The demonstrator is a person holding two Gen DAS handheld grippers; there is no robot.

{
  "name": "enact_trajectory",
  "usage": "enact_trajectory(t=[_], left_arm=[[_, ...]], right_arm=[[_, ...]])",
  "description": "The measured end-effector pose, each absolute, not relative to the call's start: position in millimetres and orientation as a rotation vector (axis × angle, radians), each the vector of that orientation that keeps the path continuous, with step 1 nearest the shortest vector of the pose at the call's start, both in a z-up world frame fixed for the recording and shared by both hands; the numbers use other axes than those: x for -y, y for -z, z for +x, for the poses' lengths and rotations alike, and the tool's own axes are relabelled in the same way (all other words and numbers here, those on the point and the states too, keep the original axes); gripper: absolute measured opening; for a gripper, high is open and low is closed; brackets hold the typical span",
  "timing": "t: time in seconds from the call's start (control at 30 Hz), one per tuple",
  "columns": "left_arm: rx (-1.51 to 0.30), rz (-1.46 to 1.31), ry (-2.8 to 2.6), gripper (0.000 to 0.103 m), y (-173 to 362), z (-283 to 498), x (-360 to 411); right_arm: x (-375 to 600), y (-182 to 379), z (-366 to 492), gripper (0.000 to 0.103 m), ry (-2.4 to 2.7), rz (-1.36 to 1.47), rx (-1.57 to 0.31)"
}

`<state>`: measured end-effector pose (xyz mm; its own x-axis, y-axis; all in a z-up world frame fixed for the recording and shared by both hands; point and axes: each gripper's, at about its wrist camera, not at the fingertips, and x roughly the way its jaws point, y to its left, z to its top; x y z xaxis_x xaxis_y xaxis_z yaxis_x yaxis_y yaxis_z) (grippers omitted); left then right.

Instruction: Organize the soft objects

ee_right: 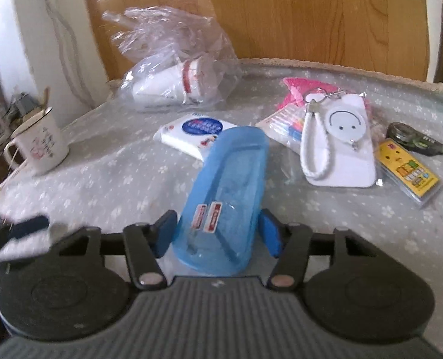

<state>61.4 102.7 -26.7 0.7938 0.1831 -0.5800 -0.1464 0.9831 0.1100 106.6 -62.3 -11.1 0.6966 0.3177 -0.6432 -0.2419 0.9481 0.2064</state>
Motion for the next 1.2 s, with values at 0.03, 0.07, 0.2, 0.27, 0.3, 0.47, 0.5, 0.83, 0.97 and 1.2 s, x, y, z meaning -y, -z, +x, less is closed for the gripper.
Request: enact_trajectory(t=[0.03, 0.07, 0.2, 0.27, 0.3, 0.47, 0.5, 0.83, 0.97, 1.2], left_arm=[[-0.629, 0.061, -0.176, 0.066, 27, 62, -103], [-0.629, 0.061, -0.177, 0.067, 27, 62, -103], [-0.631, 0.061, -0.176, 0.069, 27, 62, -103], [-0.632, 0.064, -0.176, 0.069, 27, 61, -102], [-0.633, 0.066, -0.175, 0.069, 27, 61, -102], [-0.634, 0.09, -0.177, 0.072, 27, 64, -100], [-0.634, 0.097, -0.177, 0.072, 27, 64, -100], [-0.623, -0.029, 0.086, 0.094, -4, 58, -73], [-0.623, -0.006, 0.213, 0.095, -7, 62, -47], [-0.704, -0.183, 0.382, 0.078, 9, 75, -43]], right_arm=[[66, 11, 100, 0.06, -0.333, 0.088, -0.735], [70, 10, 92, 0.059, -0.365, 0.064, -0.731], [93, 6, 49, 0.059, -0.534, -0.051, -0.703], [109, 6, 26, 0.058, -0.589, -0.091, -0.689], [116, 6, 19, 0.057, -0.584, -0.095, -0.691], [156, 10, -7, 0.061, -0.4, -0.032, -0.702], [163, 9, -12, 0.062, -0.394, -0.019, -0.694], [160, 9, -19, 0.071, -0.427, -0.085, -0.633], [163, 9, -10, 0.071, -0.461, -0.064, -0.63], [151, 18, 4, 0.064, -0.504, -0.102, -0.649]])
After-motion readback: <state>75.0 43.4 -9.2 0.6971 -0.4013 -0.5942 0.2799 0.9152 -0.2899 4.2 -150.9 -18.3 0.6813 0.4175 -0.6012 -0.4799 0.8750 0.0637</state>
